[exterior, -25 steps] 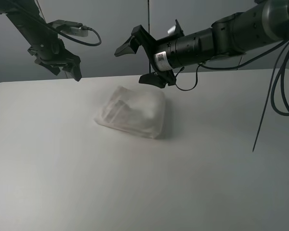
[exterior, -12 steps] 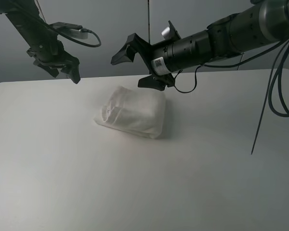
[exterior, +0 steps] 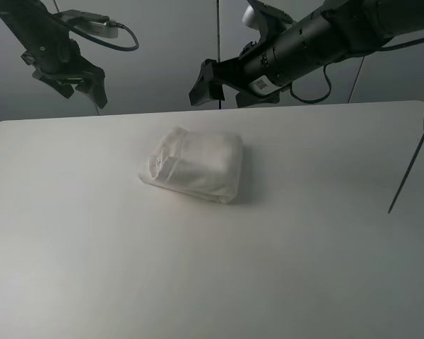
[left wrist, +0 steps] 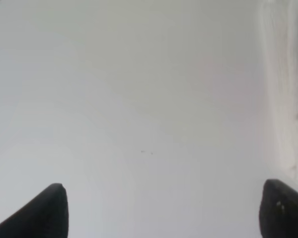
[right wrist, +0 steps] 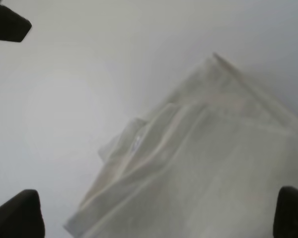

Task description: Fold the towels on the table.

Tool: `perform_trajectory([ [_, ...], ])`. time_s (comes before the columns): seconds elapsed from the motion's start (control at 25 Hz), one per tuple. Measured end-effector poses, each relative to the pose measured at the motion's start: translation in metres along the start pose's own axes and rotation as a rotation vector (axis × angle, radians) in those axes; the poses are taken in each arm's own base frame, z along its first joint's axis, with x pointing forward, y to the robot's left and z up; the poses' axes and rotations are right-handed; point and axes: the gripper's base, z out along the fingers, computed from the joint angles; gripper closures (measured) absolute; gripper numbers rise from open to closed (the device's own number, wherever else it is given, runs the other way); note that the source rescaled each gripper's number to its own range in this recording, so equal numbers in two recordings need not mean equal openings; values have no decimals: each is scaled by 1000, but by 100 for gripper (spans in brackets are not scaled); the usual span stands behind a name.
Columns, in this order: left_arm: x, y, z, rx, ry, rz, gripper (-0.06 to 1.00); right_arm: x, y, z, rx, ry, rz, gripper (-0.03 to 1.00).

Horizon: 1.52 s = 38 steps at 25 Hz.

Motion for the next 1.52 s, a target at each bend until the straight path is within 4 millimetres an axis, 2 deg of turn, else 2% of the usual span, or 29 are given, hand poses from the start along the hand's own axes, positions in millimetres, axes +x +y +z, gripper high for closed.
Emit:
perform_trajectory([
  [0.16,3,6,-23,-16,-30,-24,-5,-5,1,-34,138,15,-133,-3],
  [0.28,8,9,-37,-4,-33,-49,-5,-4,0,-54,226,51,-157,-3],
  [0.48,34,15,-51,-9,-40,-111,-5,0,0,-78,319,122,-188,-3],
  [0.64,70,14,-69,-32,-74,-170,-5,10,2,-96,355,145,-214,-3],
  [0.84,122,0,-105,-76,-136,-200,-5,43,5,-118,371,192,-209,-3],
  [1.0,164,-15,-135,-131,-192,-249,-5,69,10,-146,401,166,-188,-3],
  [1.28,235,-41,-193,-204,-343,-369,-5,112,25,-208,446,78,-173,-3],
  [1.4,266,-54,-208,-210,-400,-407,-5,130,33,-237,454,20,-173,-3],
  [1.52,298,-67,-212,-208,-415,-440,-5,150,39,-264,474,-4,-176,-3],
])
